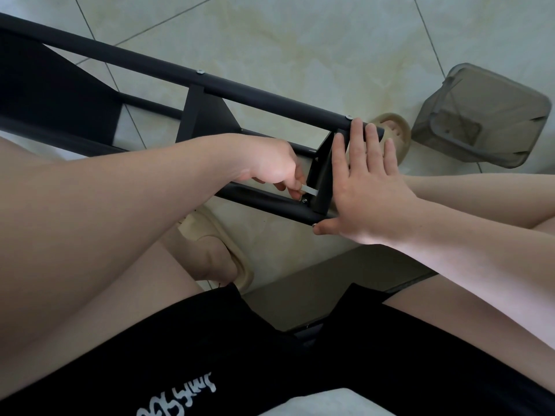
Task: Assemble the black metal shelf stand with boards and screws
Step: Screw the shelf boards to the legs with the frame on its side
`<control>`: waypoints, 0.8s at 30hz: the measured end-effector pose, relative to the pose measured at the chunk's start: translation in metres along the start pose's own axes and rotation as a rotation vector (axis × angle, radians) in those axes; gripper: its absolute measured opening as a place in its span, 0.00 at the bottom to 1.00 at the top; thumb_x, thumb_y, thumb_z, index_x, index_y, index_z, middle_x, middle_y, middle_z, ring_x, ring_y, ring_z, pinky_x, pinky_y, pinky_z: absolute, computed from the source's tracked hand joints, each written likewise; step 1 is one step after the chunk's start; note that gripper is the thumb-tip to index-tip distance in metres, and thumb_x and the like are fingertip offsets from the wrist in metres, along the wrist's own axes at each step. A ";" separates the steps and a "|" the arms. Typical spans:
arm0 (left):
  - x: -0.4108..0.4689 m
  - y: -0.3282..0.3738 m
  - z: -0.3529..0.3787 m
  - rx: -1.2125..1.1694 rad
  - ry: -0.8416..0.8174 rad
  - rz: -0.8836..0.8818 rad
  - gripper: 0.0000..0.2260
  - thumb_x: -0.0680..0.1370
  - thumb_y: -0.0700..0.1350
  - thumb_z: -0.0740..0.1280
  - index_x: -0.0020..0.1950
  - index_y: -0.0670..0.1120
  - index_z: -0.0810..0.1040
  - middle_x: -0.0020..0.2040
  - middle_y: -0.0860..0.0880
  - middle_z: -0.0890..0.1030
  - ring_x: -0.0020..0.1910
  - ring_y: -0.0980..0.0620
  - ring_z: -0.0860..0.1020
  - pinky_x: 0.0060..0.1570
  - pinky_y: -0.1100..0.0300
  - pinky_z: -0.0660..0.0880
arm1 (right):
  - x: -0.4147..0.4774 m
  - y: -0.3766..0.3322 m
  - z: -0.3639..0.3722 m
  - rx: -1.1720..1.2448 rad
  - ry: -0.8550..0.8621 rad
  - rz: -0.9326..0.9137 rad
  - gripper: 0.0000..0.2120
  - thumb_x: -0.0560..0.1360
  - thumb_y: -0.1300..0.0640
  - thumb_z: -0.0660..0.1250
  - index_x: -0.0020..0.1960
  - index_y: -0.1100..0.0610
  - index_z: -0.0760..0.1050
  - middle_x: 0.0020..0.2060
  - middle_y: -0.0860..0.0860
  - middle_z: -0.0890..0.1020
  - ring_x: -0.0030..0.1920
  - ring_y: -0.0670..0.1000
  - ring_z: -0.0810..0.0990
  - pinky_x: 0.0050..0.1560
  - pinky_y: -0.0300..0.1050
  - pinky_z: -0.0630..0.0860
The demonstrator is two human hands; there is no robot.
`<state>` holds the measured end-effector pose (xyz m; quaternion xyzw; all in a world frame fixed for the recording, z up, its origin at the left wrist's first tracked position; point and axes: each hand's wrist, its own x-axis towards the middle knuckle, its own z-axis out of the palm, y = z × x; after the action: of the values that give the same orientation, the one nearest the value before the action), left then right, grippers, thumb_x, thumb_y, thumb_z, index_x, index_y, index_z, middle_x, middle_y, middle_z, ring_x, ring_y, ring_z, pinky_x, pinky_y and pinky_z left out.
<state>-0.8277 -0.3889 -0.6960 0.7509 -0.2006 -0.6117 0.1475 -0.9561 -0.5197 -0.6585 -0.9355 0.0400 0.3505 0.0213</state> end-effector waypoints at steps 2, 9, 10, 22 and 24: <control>0.000 0.000 0.001 0.031 -0.002 0.012 0.08 0.79 0.43 0.68 0.43 0.52 0.84 0.42 0.57 0.85 0.50 0.53 0.78 0.57 0.55 0.72 | 0.000 0.000 0.000 0.000 -0.002 0.000 0.67 0.68 0.25 0.66 0.78 0.66 0.29 0.76 0.68 0.30 0.77 0.68 0.30 0.78 0.65 0.38; -0.001 0.000 0.003 0.133 0.000 0.024 0.03 0.78 0.44 0.69 0.47 0.53 0.81 0.46 0.54 0.80 0.47 0.53 0.74 0.41 0.65 0.67 | 0.000 -0.001 0.000 -0.008 -0.005 0.003 0.67 0.68 0.25 0.66 0.78 0.66 0.29 0.76 0.68 0.30 0.77 0.68 0.31 0.78 0.65 0.38; 0.000 0.000 0.003 0.146 -0.008 0.025 0.03 0.78 0.44 0.69 0.49 0.52 0.81 0.45 0.55 0.79 0.46 0.54 0.74 0.40 0.65 0.67 | 0.000 0.000 0.000 -0.010 -0.006 0.004 0.67 0.68 0.25 0.66 0.78 0.66 0.28 0.76 0.68 0.30 0.77 0.68 0.31 0.78 0.65 0.39; -0.002 0.006 -0.004 0.275 0.115 0.119 0.07 0.77 0.42 0.67 0.46 0.49 0.85 0.41 0.57 0.82 0.42 0.55 0.77 0.40 0.60 0.69 | 0.001 0.000 0.000 -0.001 0.004 -0.001 0.67 0.68 0.25 0.66 0.78 0.66 0.29 0.76 0.68 0.30 0.77 0.68 0.31 0.77 0.66 0.39; -0.002 0.009 -0.003 0.291 0.146 0.129 0.07 0.76 0.42 0.68 0.46 0.50 0.85 0.41 0.56 0.81 0.39 0.58 0.76 0.35 0.62 0.67 | 0.000 0.000 0.000 -0.001 0.008 -0.004 0.67 0.67 0.25 0.67 0.78 0.66 0.29 0.76 0.68 0.31 0.77 0.68 0.31 0.77 0.66 0.39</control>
<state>-0.8262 -0.3955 -0.6891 0.7923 -0.3238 -0.5091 0.0904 -0.9559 -0.5201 -0.6589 -0.9370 0.0383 0.3465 0.0213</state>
